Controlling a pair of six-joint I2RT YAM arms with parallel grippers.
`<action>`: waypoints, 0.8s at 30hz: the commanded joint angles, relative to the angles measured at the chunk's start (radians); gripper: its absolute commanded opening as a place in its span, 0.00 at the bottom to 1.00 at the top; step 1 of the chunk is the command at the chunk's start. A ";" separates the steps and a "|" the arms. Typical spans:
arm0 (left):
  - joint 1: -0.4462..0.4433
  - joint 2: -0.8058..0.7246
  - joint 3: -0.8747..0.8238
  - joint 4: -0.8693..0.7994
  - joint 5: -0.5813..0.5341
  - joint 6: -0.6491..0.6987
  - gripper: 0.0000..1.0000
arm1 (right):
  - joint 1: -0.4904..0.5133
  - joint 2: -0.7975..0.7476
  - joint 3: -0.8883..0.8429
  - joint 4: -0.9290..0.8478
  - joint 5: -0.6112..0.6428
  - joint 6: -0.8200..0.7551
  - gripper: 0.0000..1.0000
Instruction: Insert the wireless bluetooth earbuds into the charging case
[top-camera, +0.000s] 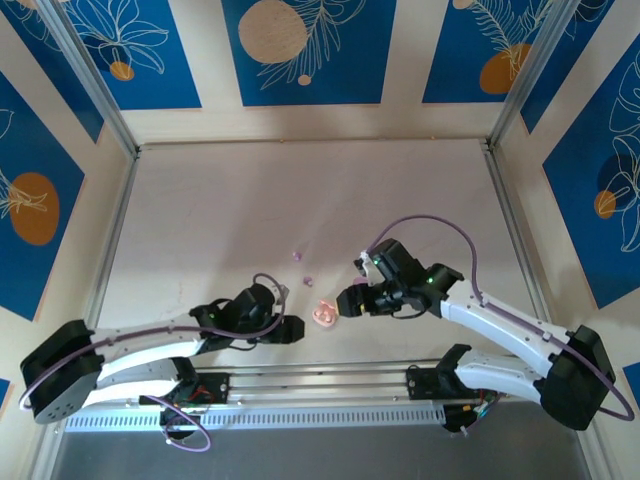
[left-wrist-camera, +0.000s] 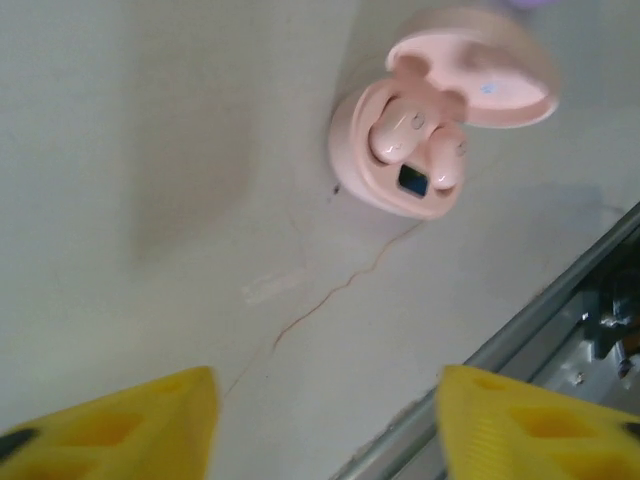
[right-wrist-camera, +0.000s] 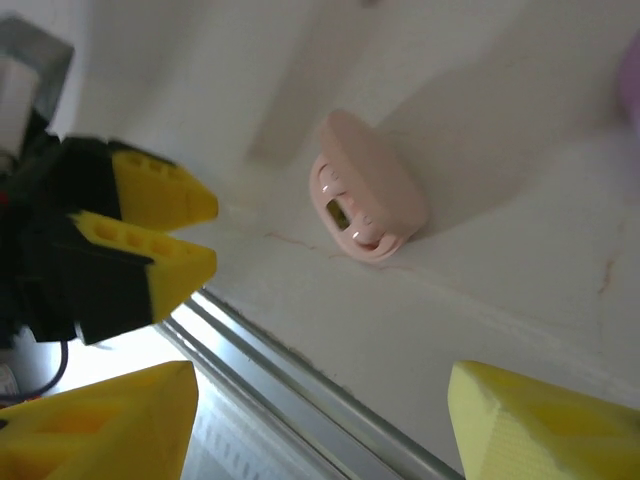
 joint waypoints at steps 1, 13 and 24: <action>-0.032 0.057 0.054 0.052 -0.021 -0.021 0.37 | -0.046 0.018 0.036 -0.044 -0.036 -0.044 0.65; -0.046 0.177 0.081 0.154 -0.092 -0.053 0.05 | -0.122 0.070 -0.016 0.068 -0.092 -0.042 0.43; -0.050 0.316 0.106 0.243 -0.067 -0.071 0.00 | -0.143 0.182 0.001 0.131 -0.143 -0.073 0.17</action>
